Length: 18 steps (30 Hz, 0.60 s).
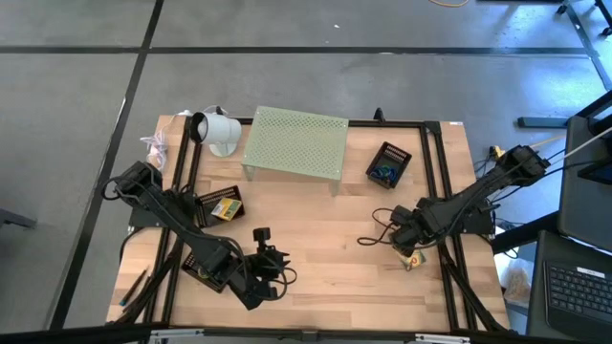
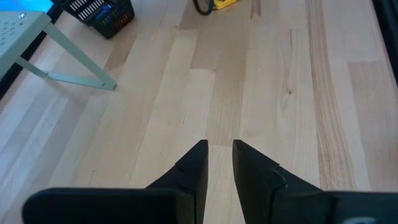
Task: Pick & Place Office Desk Supplies
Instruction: Put the yellow crayon box into the middle left black bin
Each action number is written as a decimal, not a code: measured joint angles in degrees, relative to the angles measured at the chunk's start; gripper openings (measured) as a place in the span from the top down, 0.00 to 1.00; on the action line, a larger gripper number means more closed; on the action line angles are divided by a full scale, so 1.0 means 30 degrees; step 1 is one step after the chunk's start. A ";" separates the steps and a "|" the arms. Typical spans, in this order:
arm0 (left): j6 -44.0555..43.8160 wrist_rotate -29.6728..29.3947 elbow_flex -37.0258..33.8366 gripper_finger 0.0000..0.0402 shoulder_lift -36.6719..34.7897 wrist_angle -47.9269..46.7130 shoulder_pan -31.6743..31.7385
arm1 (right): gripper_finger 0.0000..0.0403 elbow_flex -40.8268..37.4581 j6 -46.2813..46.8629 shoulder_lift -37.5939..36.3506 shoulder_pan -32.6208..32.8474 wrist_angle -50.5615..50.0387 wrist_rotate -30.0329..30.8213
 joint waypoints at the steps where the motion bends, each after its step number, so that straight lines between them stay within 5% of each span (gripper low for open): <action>1: 0.0000 0.0000 0.0000 0.84 0.0000 0.0000 0.0000 | 0.51 -0.0334 0.0001 -0.0007 -0.0170 0.0286 -0.0191; 18: 0.0007 0.0102 0.0000 0.84 0.0000 -0.0072 0.0000 | 0.52 -0.0611 -0.2760 0.0036 -0.0899 0.2813 -0.1138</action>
